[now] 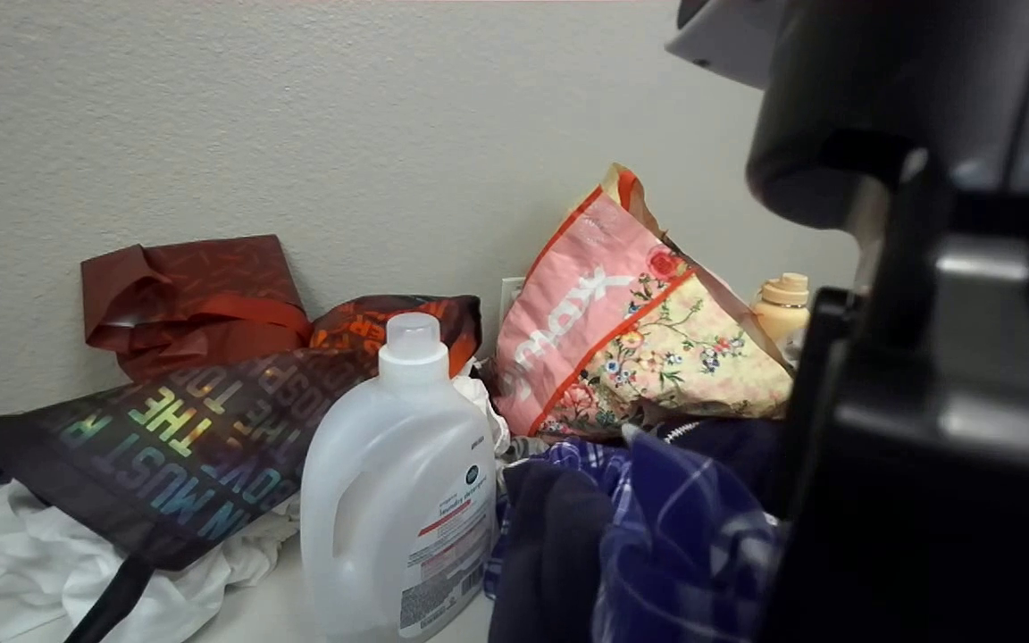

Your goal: Separate the gray clothes from the blue clothes

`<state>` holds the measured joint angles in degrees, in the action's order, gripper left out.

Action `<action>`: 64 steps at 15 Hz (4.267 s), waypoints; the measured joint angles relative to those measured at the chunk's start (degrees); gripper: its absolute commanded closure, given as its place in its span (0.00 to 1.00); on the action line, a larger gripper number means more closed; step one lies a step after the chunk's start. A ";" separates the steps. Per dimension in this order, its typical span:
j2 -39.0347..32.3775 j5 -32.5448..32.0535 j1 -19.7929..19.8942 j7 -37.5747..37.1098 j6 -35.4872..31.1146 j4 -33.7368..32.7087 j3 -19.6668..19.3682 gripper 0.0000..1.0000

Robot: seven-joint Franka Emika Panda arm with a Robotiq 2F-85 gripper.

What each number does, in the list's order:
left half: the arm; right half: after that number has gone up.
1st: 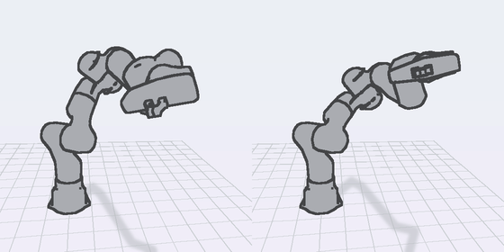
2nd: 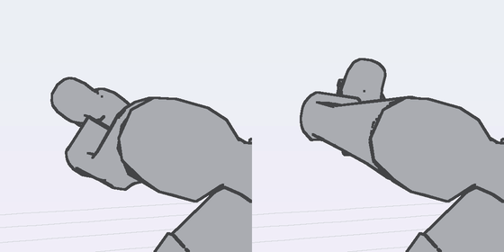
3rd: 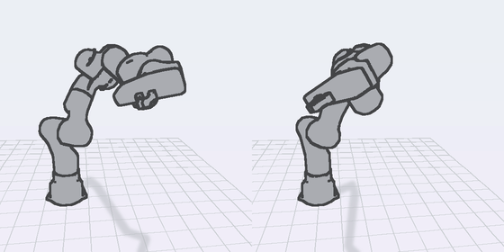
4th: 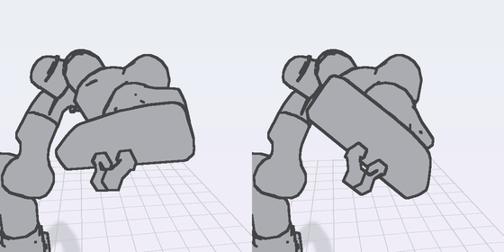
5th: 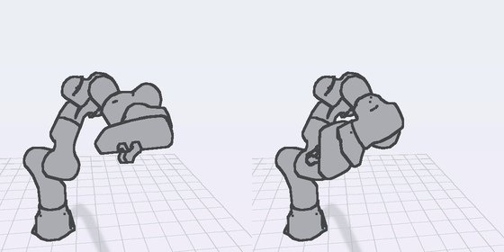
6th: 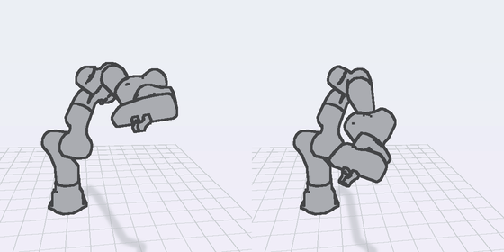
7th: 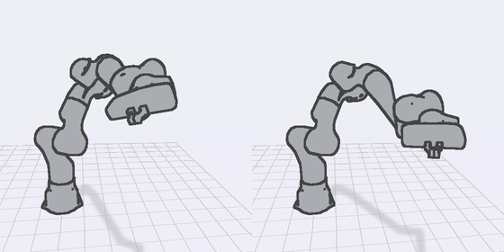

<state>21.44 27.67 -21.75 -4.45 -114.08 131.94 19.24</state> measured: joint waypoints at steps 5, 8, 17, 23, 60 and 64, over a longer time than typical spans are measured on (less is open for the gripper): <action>-6.99 -1.54 -0.24 -0.21 -3.88 -4.34 3.10 0.99; -11.08 -2.65 -0.25 -0.46 -6.54 -7.00 3.49 0.99; -20.20 -5.02 -1.56 -1.14 -8.01 -17.37 4.82 0.99; -22.26 -5.61 -3.53 -1.84 -8.00 -21.60 6.06 0.53; -39.21 -25.07 19.23 -11.74 -24.99 -9.19 -23.18 0.65; -39.32 -25.07 19.10 -11.74 -24.99 -9.20 -23.11 0.95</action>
<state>-17.88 2.60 -2.65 -16.19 -139.07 122.75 -3.87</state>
